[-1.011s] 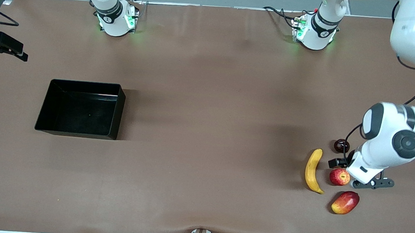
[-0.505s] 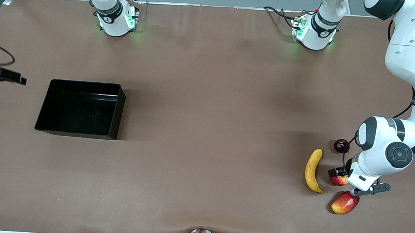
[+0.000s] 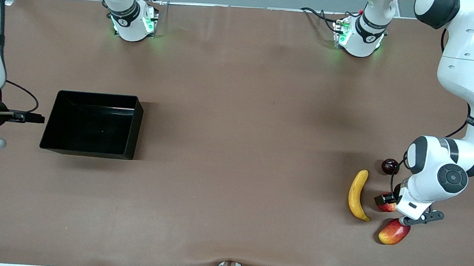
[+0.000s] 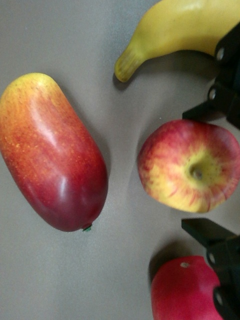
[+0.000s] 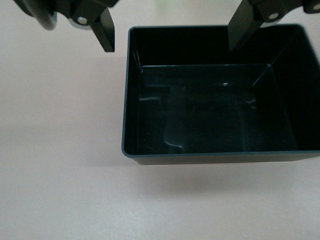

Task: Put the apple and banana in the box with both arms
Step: 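Grasp the apple with the left gripper while the right gripper hooks the box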

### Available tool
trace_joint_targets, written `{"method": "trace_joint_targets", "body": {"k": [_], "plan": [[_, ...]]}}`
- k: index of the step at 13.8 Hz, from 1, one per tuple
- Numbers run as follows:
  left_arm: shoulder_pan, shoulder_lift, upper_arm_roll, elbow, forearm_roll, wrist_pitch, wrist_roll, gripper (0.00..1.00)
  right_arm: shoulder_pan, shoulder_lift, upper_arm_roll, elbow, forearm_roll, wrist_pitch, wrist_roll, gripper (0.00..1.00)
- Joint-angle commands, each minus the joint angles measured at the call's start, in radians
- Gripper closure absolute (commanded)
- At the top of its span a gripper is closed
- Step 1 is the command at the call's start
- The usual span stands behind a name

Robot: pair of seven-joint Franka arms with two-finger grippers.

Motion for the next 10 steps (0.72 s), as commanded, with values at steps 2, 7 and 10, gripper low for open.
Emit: {"method": "trace_joint_targets", "body": {"k": [2,7,10], "plan": [[-0.021,0.006,0.005,0.035,0.026,-0.003,-0.007,1.0,-0.064,-0.014,0.011,-0.186,-0.025,0.174,-0.065,0.0],[-0.047,-0.106,-0.007,0.029,0.027,-0.159,-0.011,1.0,-0.154,0.035,0.016,-0.282,-0.01,0.342,-0.164,0.13],[-0.053,-0.194,-0.007,0.024,0.027,-0.275,-0.001,1.0,-0.156,0.034,0.016,-0.323,-0.003,0.383,-0.162,1.0]]}}
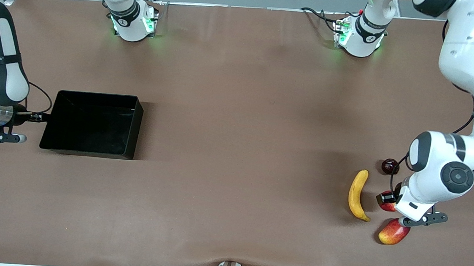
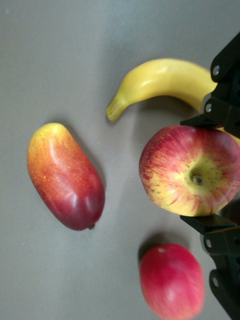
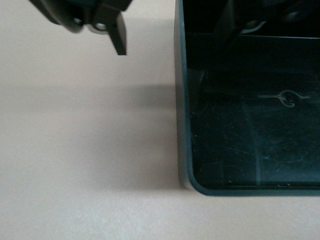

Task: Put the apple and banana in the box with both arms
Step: 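Grasp the apple with the left gripper while the right gripper hooks the box, then lift the apple with the left gripper while the right gripper pushes the box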

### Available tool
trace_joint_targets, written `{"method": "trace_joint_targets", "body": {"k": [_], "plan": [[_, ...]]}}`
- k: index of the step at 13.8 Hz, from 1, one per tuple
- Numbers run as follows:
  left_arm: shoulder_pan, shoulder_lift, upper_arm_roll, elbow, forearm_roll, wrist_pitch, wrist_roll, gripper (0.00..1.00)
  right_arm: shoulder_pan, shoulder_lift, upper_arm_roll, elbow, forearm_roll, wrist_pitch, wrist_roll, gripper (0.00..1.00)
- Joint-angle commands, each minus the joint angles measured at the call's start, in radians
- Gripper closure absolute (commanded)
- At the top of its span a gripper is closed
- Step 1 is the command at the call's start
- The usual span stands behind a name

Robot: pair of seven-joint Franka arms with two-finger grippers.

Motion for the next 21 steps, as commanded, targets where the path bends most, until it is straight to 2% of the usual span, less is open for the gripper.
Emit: {"method": "trace_joint_targets", "body": {"k": [1,6,9,13,16,19,21], "plan": [[0.004,-0.113,0.001,-0.023,0.022,-0.114,0.0,1.0,-0.024,-0.014,0.021,-0.054,0.009,0.051,-0.008,1.0],[-0.001,-0.196,-0.022,-0.021,0.005,-0.277,-0.001,1.0,-0.024,-0.02,0.024,-0.068,0.039,0.034,-0.008,1.0],[-0.001,-0.211,-0.038,-0.03,0.003,-0.297,-0.012,1.0,-0.017,-0.029,0.03,-0.042,0.046,-0.022,-0.006,1.0],[0.002,-0.224,-0.057,-0.049,0.003,-0.305,-0.013,1.0,0.003,-0.032,0.061,0.125,0.14,-0.292,-0.006,1.0],[0.002,-0.231,-0.058,-0.058,0.003,-0.305,-0.015,1.0,0.086,-0.033,0.065,0.257,0.151,-0.435,0.001,1.0],[0.006,-0.225,-0.058,-0.061,0.003,-0.304,-0.012,1.0,0.153,-0.03,0.064,0.285,0.287,-0.455,0.004,1.0],[0.007,-0.222,-0.058,-0.061,0.003,-0.304,-0.015,1.0,0.241,-0.026,0.062,0.286,0.345,-0.44,0.058,1.0]]}}
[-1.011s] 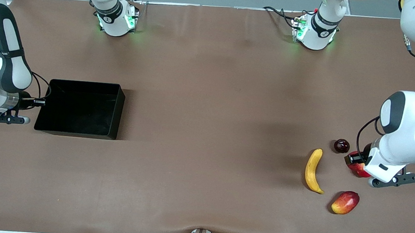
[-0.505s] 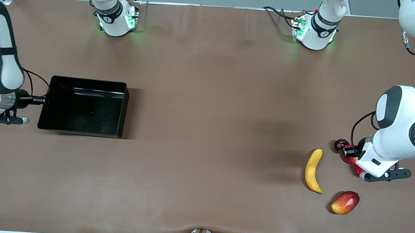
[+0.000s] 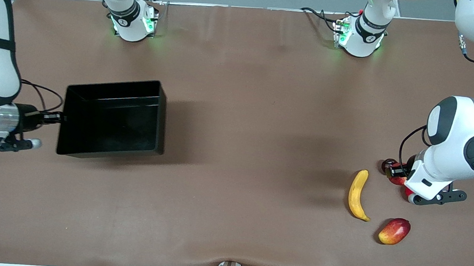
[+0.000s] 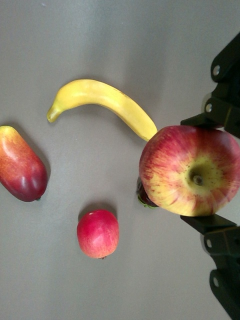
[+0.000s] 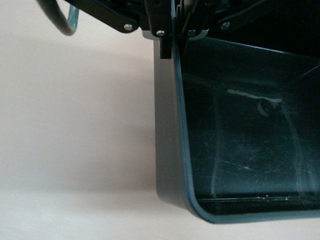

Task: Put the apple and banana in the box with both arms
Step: 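Lift the apple with the left gripper while the right gripper pushes the box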

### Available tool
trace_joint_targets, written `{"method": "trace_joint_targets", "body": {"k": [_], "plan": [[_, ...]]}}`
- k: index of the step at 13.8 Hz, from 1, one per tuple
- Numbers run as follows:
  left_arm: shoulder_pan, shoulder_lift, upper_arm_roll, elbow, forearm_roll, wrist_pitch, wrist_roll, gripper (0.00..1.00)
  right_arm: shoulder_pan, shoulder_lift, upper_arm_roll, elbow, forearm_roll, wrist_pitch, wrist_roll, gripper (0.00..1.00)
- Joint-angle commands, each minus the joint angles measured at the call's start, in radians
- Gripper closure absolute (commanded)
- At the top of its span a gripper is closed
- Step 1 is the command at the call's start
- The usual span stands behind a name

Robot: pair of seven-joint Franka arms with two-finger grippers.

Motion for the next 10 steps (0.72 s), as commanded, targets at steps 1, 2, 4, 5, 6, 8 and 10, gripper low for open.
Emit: {"method": "trace_joint_targets", "body": {"k": [1,2,4,5,6,8,10], "plan": [[0.007,-0.028,-0.005,-0.027,0.003,-0.007,-0.014,1.0,0.103,0.003,-0.005,0.014,0.093,0.024,0.123,1.0],[0.007,-0.026,-0.005,-0.027,0.003,-0.007,-0.016,1.0,0.148,0.008,-0.005,0.014,0.102,0.054,0.192,1.0],[0.007,-0.025,-0.005,-0.033,0.003,-0.006,-0.016,1.0,0.263,0.014,-0.005,0.014,0.121,0.113,0.284,1.0],[0.007,-0.025,-0.005,-0.034,0.003,-0.004,-0.016,1.0,0.304,0.023,-0.005,0.014,0.132,0.139,0.35,1.0],[0.007,-0.025,-0.005,-0.035,0.003,-0.003,-0.017,1.0,0.349,0.037,-0.005,0.014,0.145,0.168,0.408,1.0],[0.006,-0.023,-0.005,-0.036,0.003,0.0,-0.017,1.0,0.432,0.075,-0.005,0.014,0.153,0.249,0.455,1.0],[0.006,-0.023,-0.005,-0.038,0.003,0.0,-0.019,1.0,0.516,0.113,-0.005,0.016,0.162,0.323,0.531,1.0]]}}
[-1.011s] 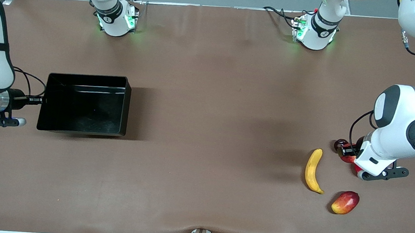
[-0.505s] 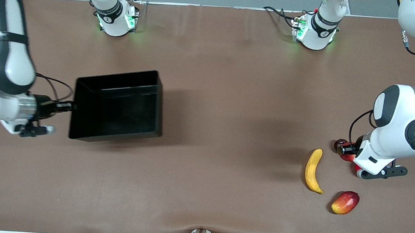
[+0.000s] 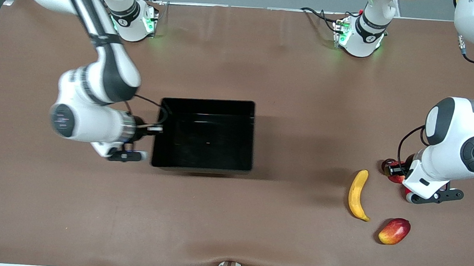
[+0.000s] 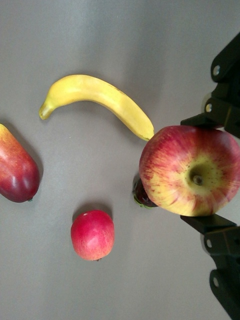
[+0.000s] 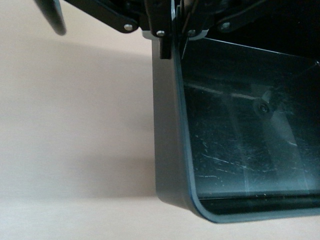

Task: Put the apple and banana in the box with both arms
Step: 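Lift the apple with the left gripper while the right gripper pushes the box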

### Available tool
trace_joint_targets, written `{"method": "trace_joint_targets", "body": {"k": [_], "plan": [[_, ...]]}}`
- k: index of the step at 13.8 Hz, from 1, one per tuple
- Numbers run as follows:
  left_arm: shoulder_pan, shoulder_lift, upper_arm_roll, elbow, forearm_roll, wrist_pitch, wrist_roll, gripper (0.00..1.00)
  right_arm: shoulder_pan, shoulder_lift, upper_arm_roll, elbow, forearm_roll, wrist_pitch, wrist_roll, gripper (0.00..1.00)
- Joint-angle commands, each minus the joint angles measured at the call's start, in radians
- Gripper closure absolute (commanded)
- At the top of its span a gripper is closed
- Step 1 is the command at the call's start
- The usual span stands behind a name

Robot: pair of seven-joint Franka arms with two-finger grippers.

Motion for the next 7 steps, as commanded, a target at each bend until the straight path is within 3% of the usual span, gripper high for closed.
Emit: {"method": "trace_joint_targets", "body": {"k": [1,4,7], "plan": [[0.002,-0.023,-0.005,-0.022,0.003,0.0,-0.018,1.0,0.094,0.061,-0.011,0.027,0.043,0.074,0.116,1.0],[0.001,-0.023,-0.005,-0.029,0.003,0.0,-0.02,1.0,0.215,0.168,-0.015,0.134,0.032,0.117,0.285,1.0],[-0.004,-0.026,-0.007,-0.039,0.003,0.002,-0.037,1.0,0.263,0.225,-0.015,0.146,0.029,0.245,0.318,1.0]]}}
